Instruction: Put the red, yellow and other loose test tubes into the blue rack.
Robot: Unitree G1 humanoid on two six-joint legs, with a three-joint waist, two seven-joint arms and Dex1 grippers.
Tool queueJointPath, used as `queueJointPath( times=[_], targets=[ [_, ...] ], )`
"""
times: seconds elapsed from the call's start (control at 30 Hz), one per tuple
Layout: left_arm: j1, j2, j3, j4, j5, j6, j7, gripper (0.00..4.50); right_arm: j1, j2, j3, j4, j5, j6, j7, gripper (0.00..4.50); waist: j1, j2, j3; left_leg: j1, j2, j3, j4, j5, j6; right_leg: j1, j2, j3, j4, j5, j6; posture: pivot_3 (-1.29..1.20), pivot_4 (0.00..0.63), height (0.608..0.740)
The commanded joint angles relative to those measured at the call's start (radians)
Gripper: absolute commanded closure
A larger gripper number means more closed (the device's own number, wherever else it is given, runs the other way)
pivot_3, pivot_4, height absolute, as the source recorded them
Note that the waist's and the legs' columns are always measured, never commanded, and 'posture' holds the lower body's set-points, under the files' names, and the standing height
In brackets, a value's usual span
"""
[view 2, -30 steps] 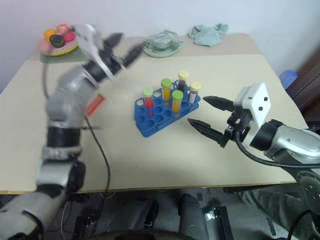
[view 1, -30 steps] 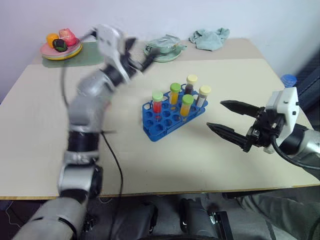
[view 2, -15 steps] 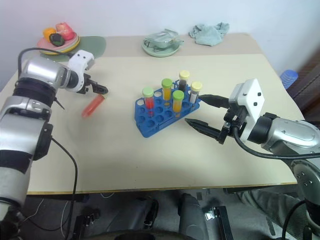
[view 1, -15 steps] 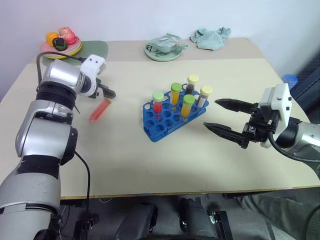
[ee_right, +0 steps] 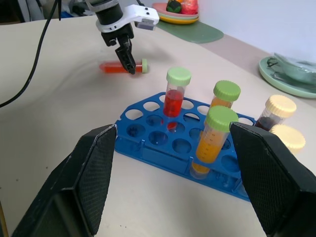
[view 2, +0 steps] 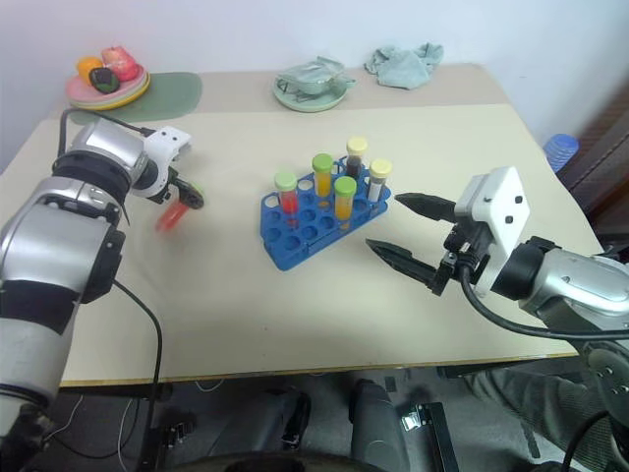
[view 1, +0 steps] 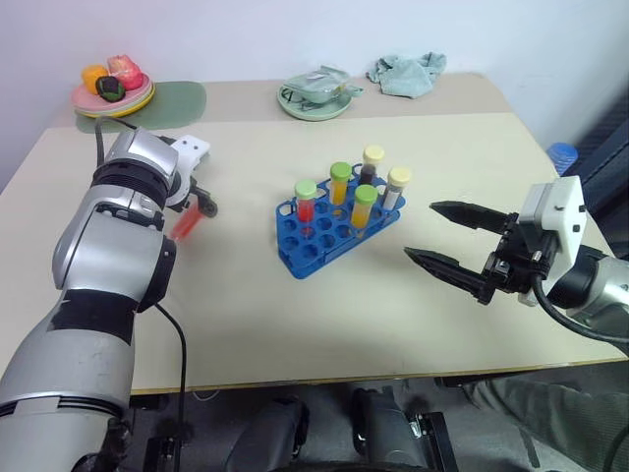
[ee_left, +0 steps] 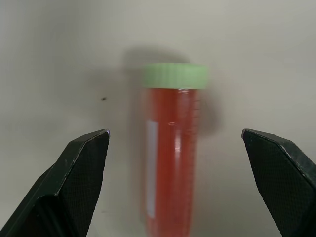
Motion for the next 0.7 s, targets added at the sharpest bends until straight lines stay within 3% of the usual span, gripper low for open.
queueJointPath(
  times=[0.03,0.13,0.3,0.43,0.53,0.6,0.7],
  targets=[
    [0.01,0.0,0.034,0.007,0.015,-0.021,0.046,0.1,0.004,0.006,-0.039,-0.027,0.02,-0.007,-0.018,0.77,0.0,0.0,0.0,0.0,0.0,0.0,0.0,0.0,0.0,0.0,0.0,0.0,0.0,0.0,0.0,0.0,0.15,0.74],
    [0.029,-0.013,0.058,0.01,0.013,-0.031,0.077,1.0,0.002,0.005,-0.034,-0.025,0.022,-0.01,-0.024,0.77,-0.001,0.0,0.0,0.0,0.0,0.0,0.0,0.0,0.0,0.0,0.0,0.0,0.0,0.0,0.0,0.0,0.15,0.74],
    [0.059,-0.033,0.104,0.015,0.008,-0.027,0.112,3.53,-0.01,-0.006,-0.028,-0.015,0.03,-0.007,-0.021,0.77,-0.001,0.0,0.0,0.0,0.0,0.0,0.0,0.0,0.0,0.0,0.0,0.0,0.001,0.0,0.0,0.0,0.15,0.74],
    [0.057,-0.02,0.127,0.013,0.008,-0.018,0.094,3.53,-0.012,-0.013,-0.034,-0.011,0.037,-0.004,-0.016,0.77,-0.001,0.0,-0.001,0.001,0.0,0.001,0.0,0.0,0.0,0.001,0.0,0.0,0.002,0.0,0.0,0.0,0.15,0.74],
    [0.028,0.017,0.165,-0.017,-0.033,-0.02,-0.049,3.53,-0.007,-0.017,-0.042,-0.008,0.035,-0.002,-0.01,0.77,-0.003,0.0,-0.001,0.001,0.0,0.001,0.001,0.0,0.0,0.0,0.0,0.0,0.002,0.0,0.0,0.0,0.15,0.74],
    [0.056,0.054,0.234,-0.145,-0.124,-0.115,-0.208,3.53,-0.002,-0.015,-0.043,-0.006,0.031,-0.006,-0.008,0.77,-0.003,0.0,0.0,0.0,0.0,0.001,0.0,0.0,0.0,-0.001,0.0,0.0,0.002,0.0,0.0,0.0,0.15,0.74],
    [0.373,0.121,0.346,-0.694,-0.258,-0.298,-0.29,3.53,-0.006,-0.008,-0.035,0.005,0.022,-0.015,-0.003,0.77,-0.007,0.001,-0.001,-0.004,0.0,0.002,0.002,0.0,0.0,-0.007,-0.002,0.0,0.007,0.0,0.0,0.0,0.15,0.74]
  ],
)
